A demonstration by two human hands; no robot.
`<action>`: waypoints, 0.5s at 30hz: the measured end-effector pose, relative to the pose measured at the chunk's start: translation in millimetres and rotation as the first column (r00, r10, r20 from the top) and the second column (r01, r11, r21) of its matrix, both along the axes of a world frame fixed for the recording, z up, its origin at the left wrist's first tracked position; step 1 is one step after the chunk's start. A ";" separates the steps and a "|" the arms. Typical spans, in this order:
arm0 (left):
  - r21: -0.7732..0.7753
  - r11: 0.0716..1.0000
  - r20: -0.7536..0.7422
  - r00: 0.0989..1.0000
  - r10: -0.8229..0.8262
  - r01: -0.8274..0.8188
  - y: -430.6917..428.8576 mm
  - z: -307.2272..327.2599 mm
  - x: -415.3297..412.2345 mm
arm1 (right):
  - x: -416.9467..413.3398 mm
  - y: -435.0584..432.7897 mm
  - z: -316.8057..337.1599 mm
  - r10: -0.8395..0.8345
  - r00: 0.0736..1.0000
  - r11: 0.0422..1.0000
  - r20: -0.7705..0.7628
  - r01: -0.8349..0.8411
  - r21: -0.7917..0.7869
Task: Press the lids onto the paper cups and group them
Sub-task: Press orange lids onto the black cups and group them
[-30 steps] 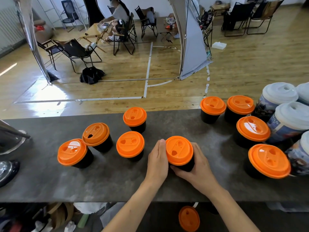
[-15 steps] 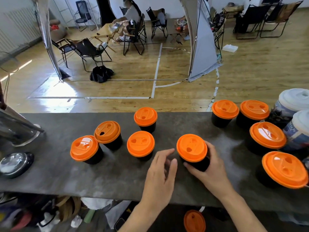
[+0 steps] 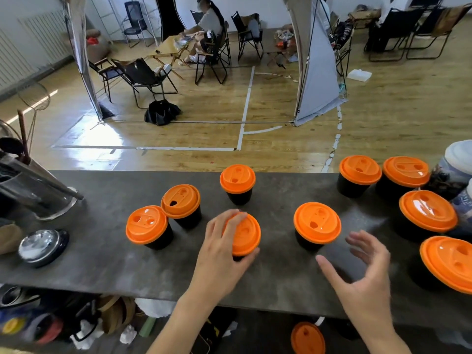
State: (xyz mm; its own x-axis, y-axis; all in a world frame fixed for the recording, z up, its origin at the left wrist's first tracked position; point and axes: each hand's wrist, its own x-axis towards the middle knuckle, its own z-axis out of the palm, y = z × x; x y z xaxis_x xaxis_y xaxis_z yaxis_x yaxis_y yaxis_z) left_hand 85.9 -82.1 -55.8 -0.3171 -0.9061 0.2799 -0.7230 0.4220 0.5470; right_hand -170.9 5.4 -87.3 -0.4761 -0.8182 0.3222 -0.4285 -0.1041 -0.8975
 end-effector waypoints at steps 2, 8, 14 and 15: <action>0.021 0.996 -0.008 0.996 -0.084 0.085 10.3 -2.6 8.7 | 13.8 13.0 -6.3 -0.041 0.999 0.999 -0.021 0.040 -0.031; 0.099 0.969 -0.174 0.963 -0.207 0.226 20.2 -6.0 18.4 | 85.1 6.6 -18.4 0.326 0.944 0.939 -0.046 -0.318 0.131; 0.374 0.872 -0.485 0.868 -0.107 0.316 8.1 -8.6 25.6 | 119.4 -41.8 -2.3 0.445 0.891 0.874 0.085 -0.453 0.177; 0.393 0.852 -0.524 0.846 -0.101 0.345 5.1 -8.9 28.9 | 121.1 -43.6 -3.1 0.421 0.902 0.886 0.091 -0.431 0.171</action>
State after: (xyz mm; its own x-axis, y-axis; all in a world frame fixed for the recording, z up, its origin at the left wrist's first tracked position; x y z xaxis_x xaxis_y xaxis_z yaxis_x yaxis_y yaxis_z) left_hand 114.8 -77.0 -64.7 -0.4671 -0.8839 0.0215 -0.2429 0.1516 0.9581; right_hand -49.8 -38.2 -90.4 -0.0799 -0.9879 0.1327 -0.3345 -0.0989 -0.9372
